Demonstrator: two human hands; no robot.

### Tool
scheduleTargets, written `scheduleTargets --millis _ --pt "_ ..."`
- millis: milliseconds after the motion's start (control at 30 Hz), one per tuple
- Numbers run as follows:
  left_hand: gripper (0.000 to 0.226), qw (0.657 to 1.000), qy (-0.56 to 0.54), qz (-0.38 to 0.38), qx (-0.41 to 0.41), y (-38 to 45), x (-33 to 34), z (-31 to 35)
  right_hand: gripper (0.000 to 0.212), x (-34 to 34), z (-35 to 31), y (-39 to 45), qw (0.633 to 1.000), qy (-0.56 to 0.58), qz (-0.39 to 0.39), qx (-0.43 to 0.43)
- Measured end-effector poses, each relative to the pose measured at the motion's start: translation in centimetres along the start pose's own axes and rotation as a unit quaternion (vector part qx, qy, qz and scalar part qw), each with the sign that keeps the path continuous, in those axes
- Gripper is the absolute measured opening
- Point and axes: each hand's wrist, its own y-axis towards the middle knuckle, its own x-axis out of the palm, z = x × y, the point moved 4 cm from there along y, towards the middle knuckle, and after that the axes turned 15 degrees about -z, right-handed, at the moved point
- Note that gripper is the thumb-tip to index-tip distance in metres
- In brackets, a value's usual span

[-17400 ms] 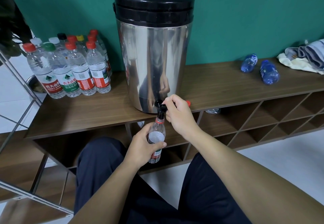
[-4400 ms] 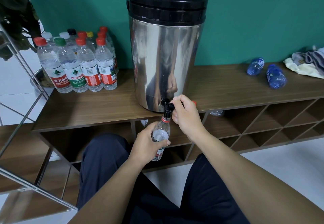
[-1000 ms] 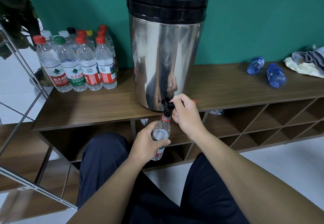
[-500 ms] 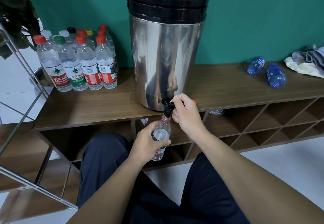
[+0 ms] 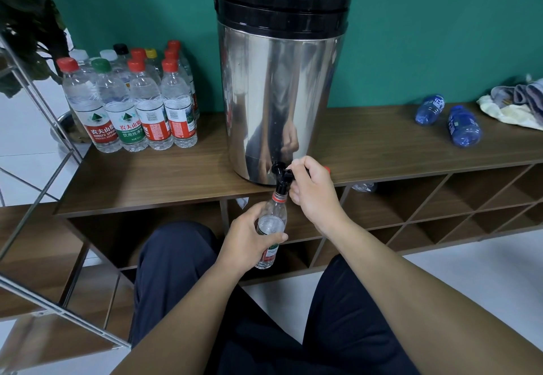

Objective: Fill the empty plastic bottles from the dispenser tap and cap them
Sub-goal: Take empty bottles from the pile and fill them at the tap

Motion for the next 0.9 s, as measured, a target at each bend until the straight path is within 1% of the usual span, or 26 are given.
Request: scheduleTargets --millis 367,633,900 --pt "0.07 1.0 0.006 0.0 0.001 -0.02 0.07 0.09 0.028 0.06 -0.07 -0.03 1.0 0.0 -0.001 0.006" --pt "0.075 1.0 0.005 -0.004 -0.004 0.13 0.03 -0.17 0.026 0.05 -0.21 -0.13 1.0 -0.007 -0.001 0.008" --pt "0.07 1.0 0.0 -0.006 -0.01 -0.01 0.13 0.07 0.028 0.31 -0.6 -0.38 1.0 0.01 -0.003 0.011"
